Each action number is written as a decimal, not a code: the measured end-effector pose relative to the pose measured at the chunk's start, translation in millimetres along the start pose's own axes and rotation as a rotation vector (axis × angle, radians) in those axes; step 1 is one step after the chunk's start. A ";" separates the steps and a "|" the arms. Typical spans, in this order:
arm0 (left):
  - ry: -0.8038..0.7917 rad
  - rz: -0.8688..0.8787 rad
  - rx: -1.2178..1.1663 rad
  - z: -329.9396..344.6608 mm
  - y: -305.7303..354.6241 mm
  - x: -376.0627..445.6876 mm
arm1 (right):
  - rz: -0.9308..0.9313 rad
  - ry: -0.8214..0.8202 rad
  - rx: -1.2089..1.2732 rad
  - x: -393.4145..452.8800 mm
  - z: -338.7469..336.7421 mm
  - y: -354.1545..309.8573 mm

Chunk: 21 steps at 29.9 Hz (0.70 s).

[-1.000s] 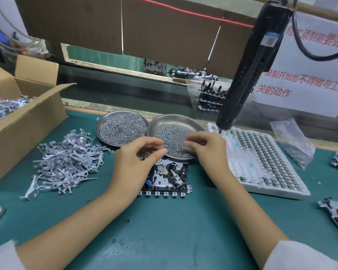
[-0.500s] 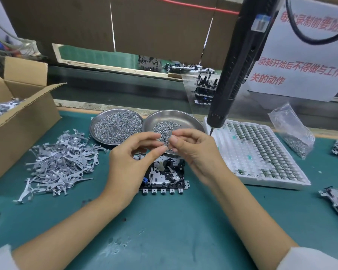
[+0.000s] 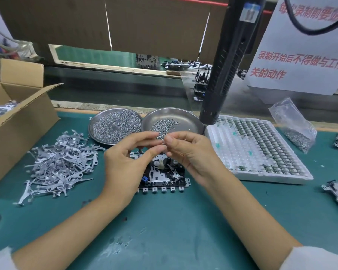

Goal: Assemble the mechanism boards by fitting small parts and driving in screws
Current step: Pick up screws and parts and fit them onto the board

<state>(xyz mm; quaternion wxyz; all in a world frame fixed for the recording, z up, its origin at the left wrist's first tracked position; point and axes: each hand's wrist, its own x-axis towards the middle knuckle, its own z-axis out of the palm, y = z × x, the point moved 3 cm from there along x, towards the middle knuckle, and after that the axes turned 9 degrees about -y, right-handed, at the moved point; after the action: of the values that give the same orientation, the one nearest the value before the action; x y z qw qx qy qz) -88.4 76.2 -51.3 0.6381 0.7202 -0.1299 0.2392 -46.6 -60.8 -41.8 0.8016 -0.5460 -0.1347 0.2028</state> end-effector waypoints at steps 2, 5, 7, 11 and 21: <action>-0.001 0.009 0.016 -0.5 0.6 -1.0 | 0.004 -0.005 -0.012 -0.9 -0.7 0.2; -0.006 0.020 0.023 -0.3 1.9 -1.1 | 0.030 -0.039 -0.014 -1.0 -1.2 1.0; -0.024 0.032 0.023 1.1 2.4 -0.8 | 0.072 -0.075 0.011 0.3 -1.3 2.8; -0.097 0.034 -0.008 6.1 4.3 -1.7 | 0.172 -0.114 0.068 1.3 -1.6 5.0; -0.029 -0.090 -0.058 0.1 -3.8 0.6 | 0.169 0.037 -0.775 -41.7 -65.9 -71.5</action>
<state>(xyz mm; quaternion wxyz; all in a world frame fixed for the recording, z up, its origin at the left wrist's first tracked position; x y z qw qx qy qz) -86.0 76.8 -54.2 0.6669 0.7099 -0.1136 0.1959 -41.9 -157.6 0.7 0.5190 -0.8208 -0.1413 0.1924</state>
